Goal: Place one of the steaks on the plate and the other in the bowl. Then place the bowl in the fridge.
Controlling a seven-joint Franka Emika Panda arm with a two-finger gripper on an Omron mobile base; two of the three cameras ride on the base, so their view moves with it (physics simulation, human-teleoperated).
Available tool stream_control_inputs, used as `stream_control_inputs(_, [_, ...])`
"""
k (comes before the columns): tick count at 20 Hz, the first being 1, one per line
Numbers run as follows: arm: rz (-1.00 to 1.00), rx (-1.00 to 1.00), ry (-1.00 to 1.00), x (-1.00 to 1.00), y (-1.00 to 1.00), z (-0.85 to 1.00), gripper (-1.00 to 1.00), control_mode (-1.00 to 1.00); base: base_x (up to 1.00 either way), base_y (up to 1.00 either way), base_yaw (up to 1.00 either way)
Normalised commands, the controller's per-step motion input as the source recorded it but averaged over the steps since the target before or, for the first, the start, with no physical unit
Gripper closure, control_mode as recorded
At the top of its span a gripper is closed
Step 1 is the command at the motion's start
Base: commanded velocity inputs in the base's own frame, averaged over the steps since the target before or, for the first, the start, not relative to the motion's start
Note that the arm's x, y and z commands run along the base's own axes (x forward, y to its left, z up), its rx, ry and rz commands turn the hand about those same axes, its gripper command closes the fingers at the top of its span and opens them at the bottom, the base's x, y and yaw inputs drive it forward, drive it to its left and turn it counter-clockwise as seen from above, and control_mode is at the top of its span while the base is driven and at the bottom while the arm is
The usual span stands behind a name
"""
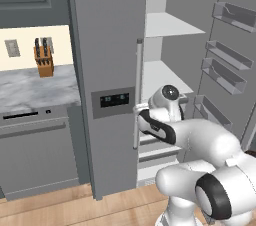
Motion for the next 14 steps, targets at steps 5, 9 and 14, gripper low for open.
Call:
stream_control_inputs(5, [0.0, 0.0, -0.15, 0.38, 0.13, 0.12, -1.0, -1.0, 0.0, 0.0, 0.0])
stream_control_inputs(9, [0.0, 0.0, -0.05, 0.06, -0.03, 0.59, -1.0, -1.0, 0.0, 0.0, 0.0])
stream_control_inputs(14, [0.0, 0.0, -0.03, 0.0, -0.04, 0.67, -1.0, -1.0, 0.0, 0.0, 0.0])
